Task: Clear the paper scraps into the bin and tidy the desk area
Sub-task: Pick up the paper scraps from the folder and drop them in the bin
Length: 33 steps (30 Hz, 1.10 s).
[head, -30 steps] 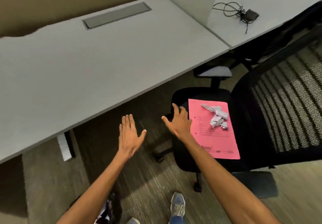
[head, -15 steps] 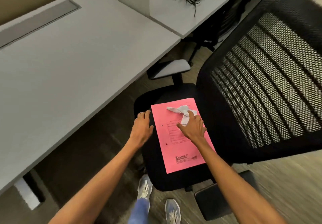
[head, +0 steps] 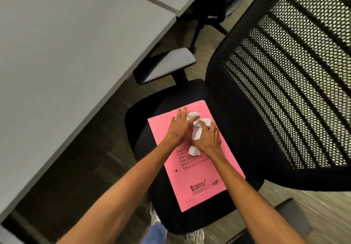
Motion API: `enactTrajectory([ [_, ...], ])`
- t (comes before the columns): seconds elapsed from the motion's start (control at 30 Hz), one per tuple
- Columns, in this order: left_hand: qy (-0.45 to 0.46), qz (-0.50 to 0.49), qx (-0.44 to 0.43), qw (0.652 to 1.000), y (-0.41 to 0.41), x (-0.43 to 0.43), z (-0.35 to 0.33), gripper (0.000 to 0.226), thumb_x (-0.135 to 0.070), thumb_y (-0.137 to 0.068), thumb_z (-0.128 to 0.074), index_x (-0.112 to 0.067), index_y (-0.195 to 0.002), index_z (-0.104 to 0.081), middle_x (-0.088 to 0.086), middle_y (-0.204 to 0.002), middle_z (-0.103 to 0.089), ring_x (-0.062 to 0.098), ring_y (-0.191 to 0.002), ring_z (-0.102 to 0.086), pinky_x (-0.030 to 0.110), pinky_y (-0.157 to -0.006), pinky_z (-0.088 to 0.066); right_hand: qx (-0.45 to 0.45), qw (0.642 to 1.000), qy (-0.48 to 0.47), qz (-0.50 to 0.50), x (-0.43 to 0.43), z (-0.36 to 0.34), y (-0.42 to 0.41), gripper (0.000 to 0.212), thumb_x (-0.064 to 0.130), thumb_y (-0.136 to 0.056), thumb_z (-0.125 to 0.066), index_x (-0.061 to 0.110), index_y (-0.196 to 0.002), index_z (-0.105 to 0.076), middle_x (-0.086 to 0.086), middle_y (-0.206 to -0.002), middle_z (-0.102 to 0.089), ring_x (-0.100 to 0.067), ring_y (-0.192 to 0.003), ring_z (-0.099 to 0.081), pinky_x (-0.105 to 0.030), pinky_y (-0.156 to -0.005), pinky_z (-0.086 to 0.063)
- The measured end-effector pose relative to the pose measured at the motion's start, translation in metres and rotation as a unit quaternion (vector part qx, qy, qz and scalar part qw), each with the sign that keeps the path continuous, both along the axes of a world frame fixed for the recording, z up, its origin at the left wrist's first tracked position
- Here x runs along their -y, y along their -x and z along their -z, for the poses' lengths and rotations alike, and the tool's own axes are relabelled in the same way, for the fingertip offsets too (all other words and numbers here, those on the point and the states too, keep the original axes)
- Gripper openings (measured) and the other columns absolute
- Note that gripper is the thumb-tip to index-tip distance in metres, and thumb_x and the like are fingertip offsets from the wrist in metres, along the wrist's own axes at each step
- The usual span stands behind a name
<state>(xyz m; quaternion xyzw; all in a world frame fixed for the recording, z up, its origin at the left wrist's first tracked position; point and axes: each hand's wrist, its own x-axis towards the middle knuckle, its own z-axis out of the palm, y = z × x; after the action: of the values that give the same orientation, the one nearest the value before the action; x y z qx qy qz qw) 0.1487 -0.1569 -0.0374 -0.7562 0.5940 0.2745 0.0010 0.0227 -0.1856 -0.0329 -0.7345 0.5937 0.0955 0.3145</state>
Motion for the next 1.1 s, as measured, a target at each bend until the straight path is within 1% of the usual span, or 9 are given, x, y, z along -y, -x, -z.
enactTrajectory([
  [0.1,-0.017,0.044,0.047,0.998,-0.002,0.006,0.004,0.062,-0.035,-0.093,-0.058,-0.033,-0.150,-0.032,0.015,-0.159,-0.020,0.039,-0.146,-0.019,0.051,-0.109,-0.037,0.001,1.000,0.010,0.003,-0.003,0.001,-0.002,0.068,0.034,-0.081,-0.068,0.035,-0.142,-0.036,-0.011,-0.148,-0.029,-0.034,-0.135,-0.031,-0.050,-0.106,-0.039],
  [0.2,-0.002,0.052,0.069,0.996,-0.005,0.004,0.002,0.059,-0.031,-0.093,-0.058,-0.028,-0.148,-0.036,0.010,-0.149,-0.036,0.033,-0.138,-0.032,0.045,-0.091,-0.049,0.012,1.000,0.004,0.010,-0.005,0.000,-0.004,0.069,0.022,-0.081,-0.071,0.028,-0.142,-0.041,-0.011,-0.148,-0.030,-0.032,-0.133,-0.033,-0.044,-0.102,-0.042],
  [0.27,0.008,0.049,0.061,0.997,-0.008,0.002,-0.002,0.055,-0.024,-0.094,-0.058,-0.022,-0.145,-0.040,0.011,-0.141,-0.045,0.031,-0.131,-0.040,0.045,-0.083,-0.052,0.023,0.999,0.023,0.024,-0.006,0.000,-0.007,0.062,0.014,-0.083,-0.070,0.023,-0.140,-0.047,-0.011,-0.145,-0.037,-0.032,-0.128,-0.040,-0.043,-0.101,-0.045],
  [0.43,0.031,0.047,0.082,0.995,-0.012,-0.008,-0.008,0.026,-0.013,-0.097,-0.054,-0.008,-0.121,-0.061,0.013,-0.119,-0.062,0.029,-0.104,-0.062,0.039,-0.080,-0.052,0.090,0.991,0.056,0.077,-0.014,-0.003,-0.010,0.054,-0.005,-0.080,-0.068,0.015,-0.130,-0.061,-0.011,-0.128,-0.053,-0.029,-0.114,-0.054,-0.034,-0.088,-0.049],
  [0.63,0.063,0.018,0.038,0.997,-0.014,-0.017,-0.012,0.019,-0.012,-0.096,-0.056,-0.005,-0.112,-0.065,0.014,-0.104,-0.068,0.029,-0.090,-0.065,0.034,-0.075,-0.048,0.121,0.981,0.071,0.131,-0.012,-0.008,-0.006,0.035,-0.009,-0.085,-0.060,0.004,-0.116,-0.070,-0.014,-0.116,-0.067,-0.030,-0.107,-0.064,-0.034,-0.089,-0.053],
  [0.77,0.050,-0.022,0.024,0.998,-0.015,-0.027,-0.015,0.014,-0.012,-0.097,-0.055,-0.006,-0.102,-0.066,0.014,-0.100,-0.067,0.029,-0.089,-0.062,0.038,-0.079,-0.051,0.122,0.976,0.064,0.167,-0.007,-0.013,-0.001,0.033,-0.010,-0.087,-0.057,0.002,-0.115,-0.070,-0.015,-0.112,-0.069,-0.032,-0.103,-0.067,-0.029,-0.076,-0.053],
  [0.83,0.053,-0.053,0.008,0.997,-0.017,-0.033,-0.019,0.017,-0.012,-0.097,-0.052,-0.005,-0.098,-0.067,0.015,-0.096,-0.067,0.031,-0.089,-0.061,0.042,-0.079,-0.051,0.120,0.973,0.053,0.190,-0.003,-0.018,0.000,0.034,-0.010,-0.086,-0.059,0.002,-0.116,-0.070,-0.017,-0.115,-0.068,-0.034,-0.103,-0.066,-0.033,-0.074,-0.055],
  [1.0,0.061,-0.131,-0.007,0.989,-0.024,-0.057,-0.038,0.020,-0.011,-0.097,-0.050,-0.005,-0.102,-0.069,0.016,-0.096,-0.067,0.031,-0.089,-0.061,0.040,-0.071,-0.047,0.138,0.966,0.068,0.209,0.012,-0.040,0.003,0.035,-0.012,-0.084,-0.063,0.000,-0.117,-0.068,-0.020,-0.119,-0.067,-0.036,-0.108,-0.066,-0.040,-0.082,-0.058],
  [1.1,0.064,-0.178,-0.003,0.982,-0.025,-0.077,-0.051,0.018,-0.008,-0.094,-0.056,-0.005,-0.105,-0.070,0.015,-0.097,-0.070,0.030,-0.089,-0.067,0.041,-0.073,-0.054,0.153,0.963,0.080,0.205,0.016,-0.053,0.009,0.035,-0.013,-0.084,-0.060,0.000,-0.115,-0.069,-0.020,-0.116,-0.068,-0.037,-0.105,-0.067,-0.042,-0.082,-0.060],
])
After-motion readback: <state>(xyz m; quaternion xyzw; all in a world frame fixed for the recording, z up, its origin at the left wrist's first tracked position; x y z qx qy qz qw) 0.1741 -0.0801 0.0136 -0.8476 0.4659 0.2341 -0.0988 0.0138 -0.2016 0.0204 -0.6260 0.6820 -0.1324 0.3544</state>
